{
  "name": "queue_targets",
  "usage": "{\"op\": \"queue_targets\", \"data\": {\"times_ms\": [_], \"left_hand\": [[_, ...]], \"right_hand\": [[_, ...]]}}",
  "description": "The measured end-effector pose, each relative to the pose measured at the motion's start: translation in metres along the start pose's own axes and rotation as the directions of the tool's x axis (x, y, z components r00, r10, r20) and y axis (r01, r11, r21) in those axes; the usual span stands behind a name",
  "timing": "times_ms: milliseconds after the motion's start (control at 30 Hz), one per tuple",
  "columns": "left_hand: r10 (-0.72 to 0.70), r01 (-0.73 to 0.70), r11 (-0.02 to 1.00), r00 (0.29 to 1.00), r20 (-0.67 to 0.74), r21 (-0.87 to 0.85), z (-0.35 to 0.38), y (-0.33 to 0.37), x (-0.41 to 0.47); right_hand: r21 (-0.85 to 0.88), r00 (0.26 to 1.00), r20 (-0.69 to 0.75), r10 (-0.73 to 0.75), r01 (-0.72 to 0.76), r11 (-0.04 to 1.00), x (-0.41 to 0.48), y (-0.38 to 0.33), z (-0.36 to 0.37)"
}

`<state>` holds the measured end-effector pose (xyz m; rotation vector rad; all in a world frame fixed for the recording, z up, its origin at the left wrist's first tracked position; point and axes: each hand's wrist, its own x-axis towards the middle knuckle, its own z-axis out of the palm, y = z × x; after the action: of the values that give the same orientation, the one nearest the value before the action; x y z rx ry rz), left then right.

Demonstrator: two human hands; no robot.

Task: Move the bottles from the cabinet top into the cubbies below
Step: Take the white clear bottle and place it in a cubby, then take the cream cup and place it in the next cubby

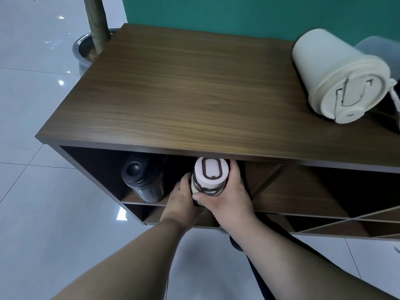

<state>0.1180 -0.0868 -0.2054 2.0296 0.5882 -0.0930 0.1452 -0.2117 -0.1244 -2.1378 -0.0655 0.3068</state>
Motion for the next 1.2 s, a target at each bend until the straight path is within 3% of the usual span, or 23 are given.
{"op": "queue_targets", "data": {"times_ms": [267, 333, 433, 500, 633, 767, 900, 1000, 1200], "left_hand": [[-0.093, 0.052, 0.985, 0.962, 0.257, 0.163, -0.030, 0.016, -0.033], [-0.074, -0.004, 0.976, 0.934, 0.350, 0.218, -0.037, 0.030, -0.046], [-0.099, 0.022, 0.976, 0.931, 0.351, 0.217, -0.052, 0.060, -0.068], [-0.034, -0.020, 0.981, 0.960, 0.277, 0.192, -0.063, 0.079, -0.086], [0.083, -0.076, 0.995, 0.988, 0.133, -0.059, -0.078, 0.111, -0.126], [0.206, -0.172, 0.959, 0.968, 0.141, -0.224, -0.080, 0.132, -0.154], [0.288, -0.253, 0.952, 0.930, 0.228, -0.171, -0.079, 0.140, -0.159], [0.296, -0.269, 0.954, 0.914, 0.277, -0.132, -0.075, 0.137, -0.151], [0.356, -0.358, 0.932, 0.864, 0.355, -0.064, -0.068, 0.133, -0.135]], "right_hand": [[-0.241, 0.966, 0.194, 0.169, -0.120, 0.963, -0.040, 0.000, -0.019], [-0.249, 0.961, 0.217, 0.170, -0.114, 0.962, -0.054, -0.005, -0.032], [-0.224, 0.973, 0.200, 0.114, -0.068, 0.972, -0.074, -0.009, -0.053], [-0.177, 0.988, 0.142, 0.060, -0.034, 0.984, -0.090, -0.015, -0.069], [0.029, 0.997, -0.076, -0.024, 0.026, 0.999, -0.115, -0.042, -0.113], [0.155, 0.930, -0.364, -0.046, 0.109, 0.982, -0.115, -0.073, -0.159], [0.084, 0.862, -0.503, -0.068, 0.127, 0.988, -0.088, -0.099, -0.190], [-0.010, 0.832, -0.552, -0.053, 0.056, 0.998, -0.058, -0.113, -0.195], [0.059, 0.787, -0.606, 0.116, -0.100, 0.993, 0.003, -0.136, -0.177]]}}
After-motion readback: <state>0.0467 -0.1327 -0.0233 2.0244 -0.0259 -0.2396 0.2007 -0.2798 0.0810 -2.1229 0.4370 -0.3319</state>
